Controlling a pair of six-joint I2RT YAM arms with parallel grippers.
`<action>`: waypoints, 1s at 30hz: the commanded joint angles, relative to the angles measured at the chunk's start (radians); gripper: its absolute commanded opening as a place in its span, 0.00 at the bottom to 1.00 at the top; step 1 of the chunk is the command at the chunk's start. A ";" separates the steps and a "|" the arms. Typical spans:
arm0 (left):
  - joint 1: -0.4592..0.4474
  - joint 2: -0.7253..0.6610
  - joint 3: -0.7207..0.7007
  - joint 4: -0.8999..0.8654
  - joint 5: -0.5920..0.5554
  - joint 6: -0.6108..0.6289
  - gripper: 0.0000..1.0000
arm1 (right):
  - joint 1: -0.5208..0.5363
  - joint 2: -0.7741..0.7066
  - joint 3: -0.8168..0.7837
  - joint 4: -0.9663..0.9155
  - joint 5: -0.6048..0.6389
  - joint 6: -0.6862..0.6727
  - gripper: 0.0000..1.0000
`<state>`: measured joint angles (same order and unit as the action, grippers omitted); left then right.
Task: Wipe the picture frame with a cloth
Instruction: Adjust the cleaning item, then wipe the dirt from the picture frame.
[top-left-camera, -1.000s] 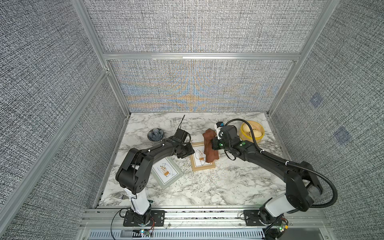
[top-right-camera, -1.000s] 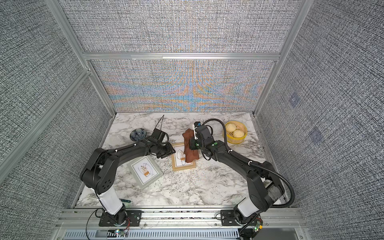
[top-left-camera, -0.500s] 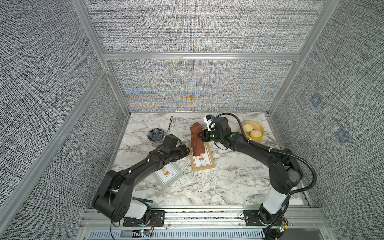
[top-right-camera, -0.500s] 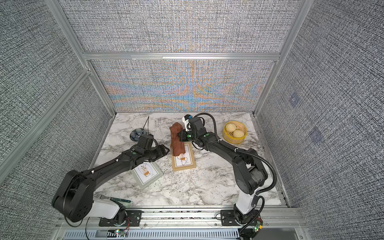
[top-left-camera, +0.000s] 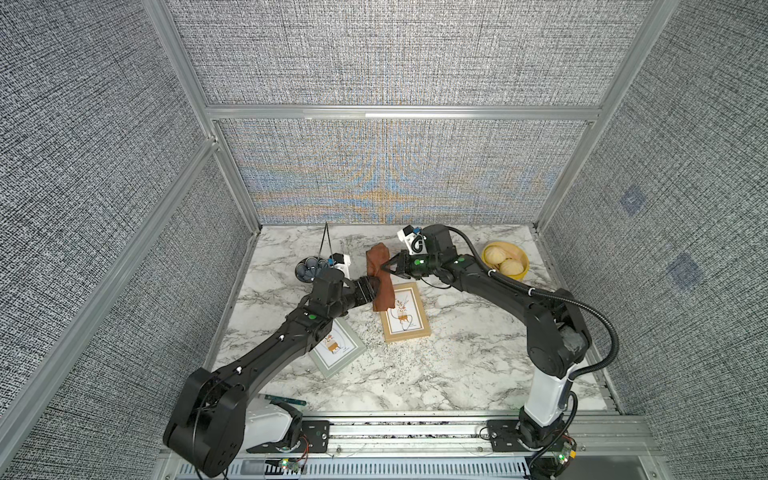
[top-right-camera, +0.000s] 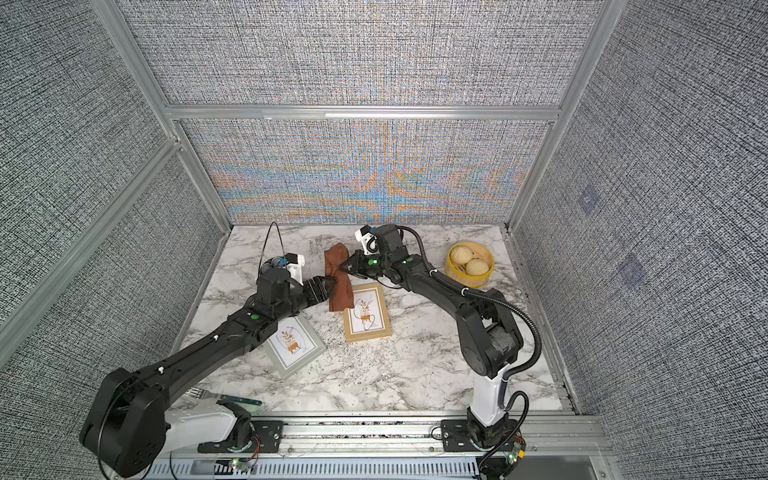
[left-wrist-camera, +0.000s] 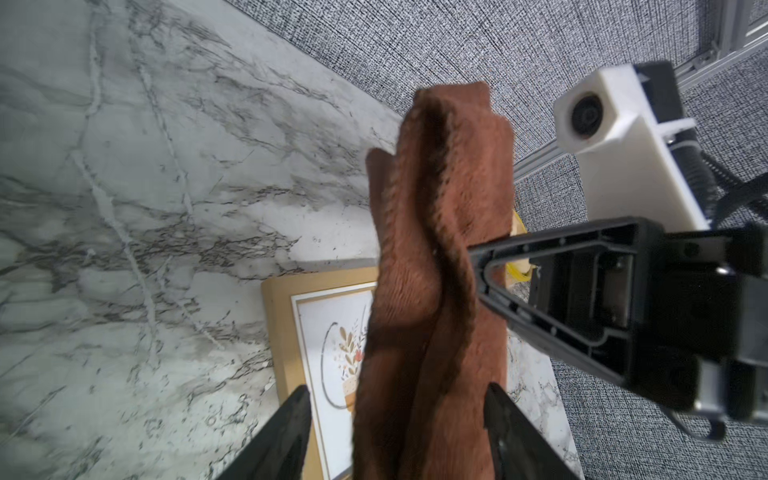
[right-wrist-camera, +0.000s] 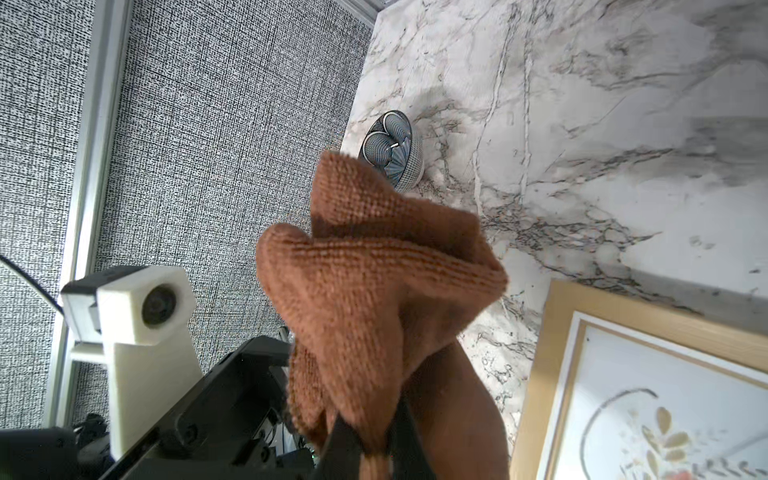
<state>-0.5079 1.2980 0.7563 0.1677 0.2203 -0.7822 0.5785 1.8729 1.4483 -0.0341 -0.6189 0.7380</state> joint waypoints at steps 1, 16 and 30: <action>0.001 0.061 0.043 0.047 0.081 0.027 0.58 | 0.007 0.000 0.001 0.005 -0.050 0.032 0.00; 0.000 0.088 0.056 -0.112 -0.007 0.094 0.00 | -0.061 -0.106 -0.053 -0.173 0.147 -0.144 0.44; 0.001 0.180 0.407 -0.968 -0.400 0.176 0.00 | -0.085 0.015 -0.098 -0.404 0.368 -0.378 0.52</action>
<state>-0.5079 1.4460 1.1107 -0.5751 -0.0826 -0.6411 0.4915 1.8637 1.3472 -0.4000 -0.2691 0.4015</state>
